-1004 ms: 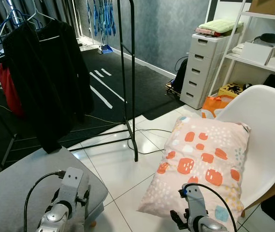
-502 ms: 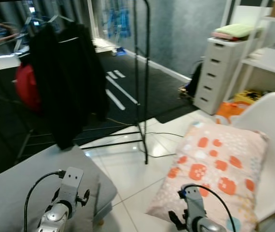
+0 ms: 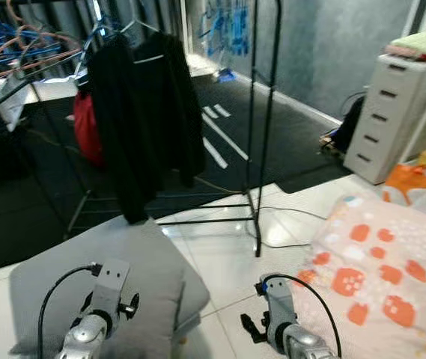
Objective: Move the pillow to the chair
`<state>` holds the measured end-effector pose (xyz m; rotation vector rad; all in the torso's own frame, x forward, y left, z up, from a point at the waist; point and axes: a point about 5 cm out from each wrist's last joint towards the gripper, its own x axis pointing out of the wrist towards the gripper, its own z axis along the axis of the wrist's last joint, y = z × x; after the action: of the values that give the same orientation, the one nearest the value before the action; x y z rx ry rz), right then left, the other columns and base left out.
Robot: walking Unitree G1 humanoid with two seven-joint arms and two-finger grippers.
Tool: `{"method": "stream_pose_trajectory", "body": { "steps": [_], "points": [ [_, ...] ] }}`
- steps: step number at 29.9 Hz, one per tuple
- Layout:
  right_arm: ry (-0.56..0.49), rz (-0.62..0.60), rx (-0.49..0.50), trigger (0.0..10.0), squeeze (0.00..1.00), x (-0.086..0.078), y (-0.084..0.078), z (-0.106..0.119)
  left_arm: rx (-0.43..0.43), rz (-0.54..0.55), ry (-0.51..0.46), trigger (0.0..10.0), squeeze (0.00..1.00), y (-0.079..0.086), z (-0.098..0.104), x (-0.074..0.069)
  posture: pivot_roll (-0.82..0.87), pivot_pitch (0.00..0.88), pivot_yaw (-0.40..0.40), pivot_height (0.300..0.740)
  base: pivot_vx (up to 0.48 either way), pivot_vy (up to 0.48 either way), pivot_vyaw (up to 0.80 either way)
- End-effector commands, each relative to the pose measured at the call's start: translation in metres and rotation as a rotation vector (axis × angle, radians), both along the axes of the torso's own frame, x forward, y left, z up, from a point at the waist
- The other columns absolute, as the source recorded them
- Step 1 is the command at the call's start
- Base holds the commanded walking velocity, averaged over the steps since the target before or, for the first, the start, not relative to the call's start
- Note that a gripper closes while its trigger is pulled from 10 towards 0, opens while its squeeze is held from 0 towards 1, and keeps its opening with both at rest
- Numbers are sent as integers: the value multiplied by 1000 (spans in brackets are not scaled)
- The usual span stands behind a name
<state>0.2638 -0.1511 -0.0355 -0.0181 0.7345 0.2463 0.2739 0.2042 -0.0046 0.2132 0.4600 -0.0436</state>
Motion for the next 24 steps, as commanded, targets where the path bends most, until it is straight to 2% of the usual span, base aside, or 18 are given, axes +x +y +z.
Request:
{"method": "stream_pose_trajectory", "body": {
  "steps": [1, 10, 20, 24],
  "points": [
    [5, 19, -10, 10000, 0, 0, 8, -1, -7, 17, 0, 10000, 0, 1, -1, -1, -140, 0, 5, 740, 0, 0, 800],
    [14, 13, -13, 10000, 0, -6, 2, -5, -12, 18, 14, 10000, 0, -2, -6, -5, -146, 0, 15, 740, 0, 0, 800],
    [10, -17, -22, 10000, 0, -2, -26, 1, -5, 16, 11, 10000, 0, 1, -3, -2, -144, 0, 23, 740, 0, 0, 800],
    [23, -31, -24, 10000, 0, -4, -29, -1, -21, 34, 15, 10000, 0, 2, -4, -3, -145, 0, 21, 740, 0, -120, 244]
  ]
}}
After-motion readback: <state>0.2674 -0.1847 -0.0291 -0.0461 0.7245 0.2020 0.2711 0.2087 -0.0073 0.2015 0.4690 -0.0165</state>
